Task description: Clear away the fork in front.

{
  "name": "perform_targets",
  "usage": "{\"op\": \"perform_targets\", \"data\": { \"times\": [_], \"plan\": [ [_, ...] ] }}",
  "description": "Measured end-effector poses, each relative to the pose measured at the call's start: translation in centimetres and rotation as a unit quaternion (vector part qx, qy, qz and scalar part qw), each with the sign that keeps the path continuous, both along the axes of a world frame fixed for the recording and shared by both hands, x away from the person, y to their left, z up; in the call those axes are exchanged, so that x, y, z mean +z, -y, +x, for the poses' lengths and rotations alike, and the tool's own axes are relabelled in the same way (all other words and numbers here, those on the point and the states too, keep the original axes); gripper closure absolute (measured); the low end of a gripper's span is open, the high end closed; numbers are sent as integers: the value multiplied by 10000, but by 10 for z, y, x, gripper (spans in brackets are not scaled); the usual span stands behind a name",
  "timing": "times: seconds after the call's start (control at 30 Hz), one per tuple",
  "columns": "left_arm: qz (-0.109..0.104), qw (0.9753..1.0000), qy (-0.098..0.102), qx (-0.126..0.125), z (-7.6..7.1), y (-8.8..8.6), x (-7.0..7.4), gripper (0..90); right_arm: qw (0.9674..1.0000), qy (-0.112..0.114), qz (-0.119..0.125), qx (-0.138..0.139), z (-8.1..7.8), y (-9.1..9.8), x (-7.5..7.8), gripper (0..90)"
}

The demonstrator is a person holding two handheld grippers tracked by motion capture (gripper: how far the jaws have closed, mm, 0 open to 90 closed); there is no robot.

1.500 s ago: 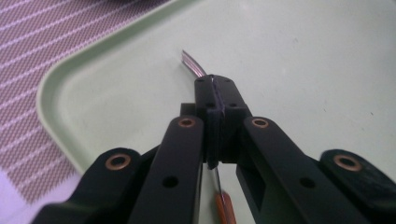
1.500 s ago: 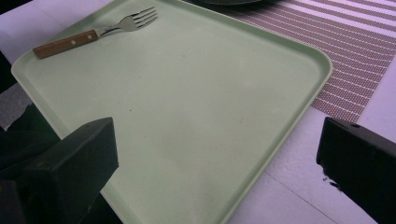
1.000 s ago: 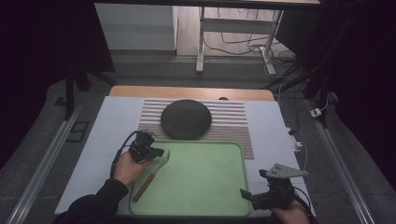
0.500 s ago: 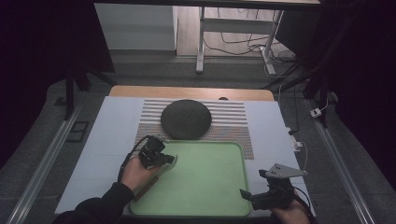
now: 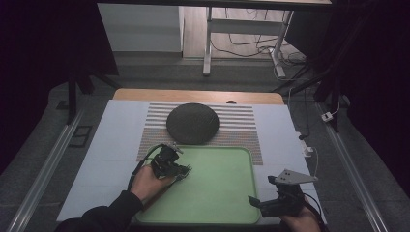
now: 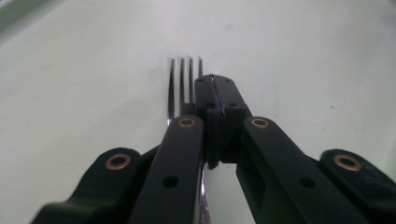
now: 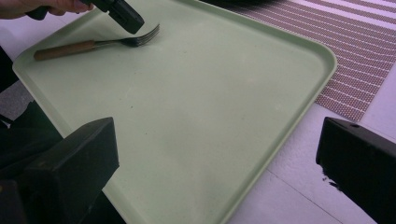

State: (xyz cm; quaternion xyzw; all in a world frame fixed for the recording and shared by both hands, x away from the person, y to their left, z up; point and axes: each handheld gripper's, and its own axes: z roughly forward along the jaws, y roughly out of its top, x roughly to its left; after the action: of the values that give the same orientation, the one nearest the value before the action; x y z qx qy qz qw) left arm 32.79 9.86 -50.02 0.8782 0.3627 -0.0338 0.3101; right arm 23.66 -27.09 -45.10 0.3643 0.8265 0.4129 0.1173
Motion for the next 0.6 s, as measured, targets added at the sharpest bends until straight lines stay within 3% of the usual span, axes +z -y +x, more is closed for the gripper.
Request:
{"op": "perform_targets", "data": {
  "times": [0.23, 0.37, 0.6],
  "plan": [
    [15, 9998, -108, -180, -3, 8, -7, 885, 10000, -17, 6, -2, 0, 0, 0, 0],
    [269, 9992, -142, -241, -4, 14, -16, 884, 10000, -14, 7, -1, 0, 0, 0, 0],
    [463, 9987, -51, 190, 4, -3, -16, 885, 10000, -16, 9, 3, 0, 0, 0, 0]
  ]
}}
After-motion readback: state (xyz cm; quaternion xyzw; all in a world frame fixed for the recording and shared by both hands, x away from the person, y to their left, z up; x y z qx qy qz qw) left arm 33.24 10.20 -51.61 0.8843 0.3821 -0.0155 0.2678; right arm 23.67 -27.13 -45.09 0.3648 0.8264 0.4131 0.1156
